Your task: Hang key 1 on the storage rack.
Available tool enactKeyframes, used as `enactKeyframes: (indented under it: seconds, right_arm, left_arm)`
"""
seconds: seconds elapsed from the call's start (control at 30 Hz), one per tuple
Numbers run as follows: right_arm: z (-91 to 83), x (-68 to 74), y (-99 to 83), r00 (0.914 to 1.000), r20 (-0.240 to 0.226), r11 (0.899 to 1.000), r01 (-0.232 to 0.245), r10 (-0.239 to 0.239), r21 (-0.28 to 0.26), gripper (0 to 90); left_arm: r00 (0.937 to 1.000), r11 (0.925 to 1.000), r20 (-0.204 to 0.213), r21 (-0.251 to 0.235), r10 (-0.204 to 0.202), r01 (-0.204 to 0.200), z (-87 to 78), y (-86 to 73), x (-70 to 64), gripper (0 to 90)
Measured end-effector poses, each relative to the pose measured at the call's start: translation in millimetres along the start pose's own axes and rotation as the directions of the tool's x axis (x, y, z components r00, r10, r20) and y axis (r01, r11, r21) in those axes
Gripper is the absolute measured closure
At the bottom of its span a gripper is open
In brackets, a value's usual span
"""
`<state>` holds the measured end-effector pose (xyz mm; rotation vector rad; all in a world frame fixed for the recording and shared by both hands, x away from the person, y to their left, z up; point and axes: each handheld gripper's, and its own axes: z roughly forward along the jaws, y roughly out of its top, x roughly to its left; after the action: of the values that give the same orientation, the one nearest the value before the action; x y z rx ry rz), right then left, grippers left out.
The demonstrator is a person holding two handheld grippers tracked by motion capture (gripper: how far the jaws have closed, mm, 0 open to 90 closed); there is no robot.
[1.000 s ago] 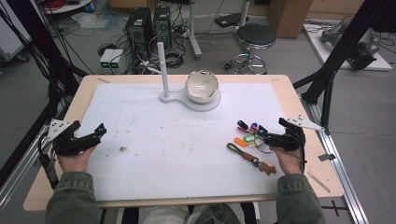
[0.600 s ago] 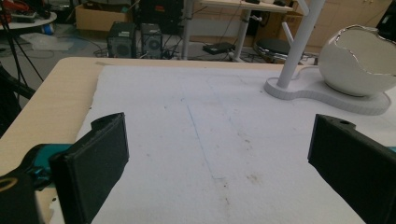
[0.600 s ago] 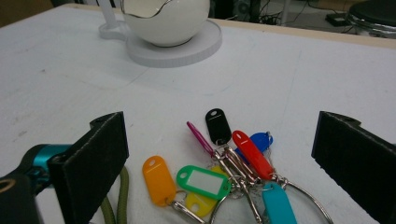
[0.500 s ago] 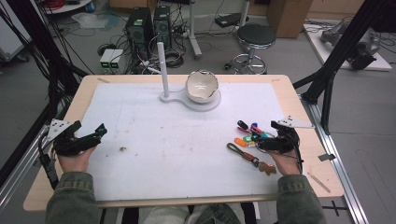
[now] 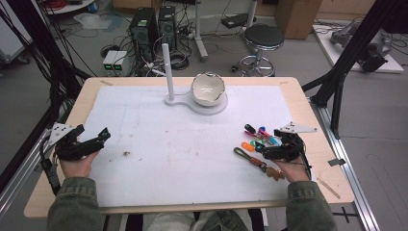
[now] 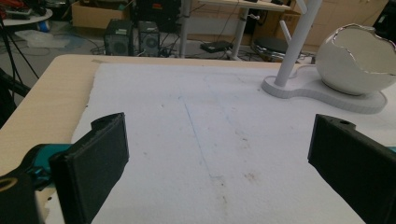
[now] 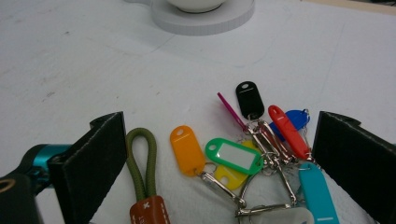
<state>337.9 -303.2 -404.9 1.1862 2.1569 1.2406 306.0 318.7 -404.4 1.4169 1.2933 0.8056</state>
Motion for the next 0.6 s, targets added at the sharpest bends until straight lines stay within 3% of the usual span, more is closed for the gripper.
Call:
enactKeyframes:
  seconds: [0.37, 0.6]
  right_arm:
    - [0.6, 1.7, -1.9, 0.999, -0.033, 0.997, 0.032, -0.03, 0.071, 2.7]
    - [4.5, 3.5, -5.1, 0.9971, -0.056, 0.99, 0.059, -0.052, 0.132, 2.7]
  left_arm:
    - [0.9999, 0.9999, 0.015, 0.013, -0.001, 0.001, 1.9, -0.8, -0.9, 5.6]
    - [0.9998, 0.9999, 0.018, 0.012, -0.003, 0.003, 1.8, -0.8, -0.6, 5.6]
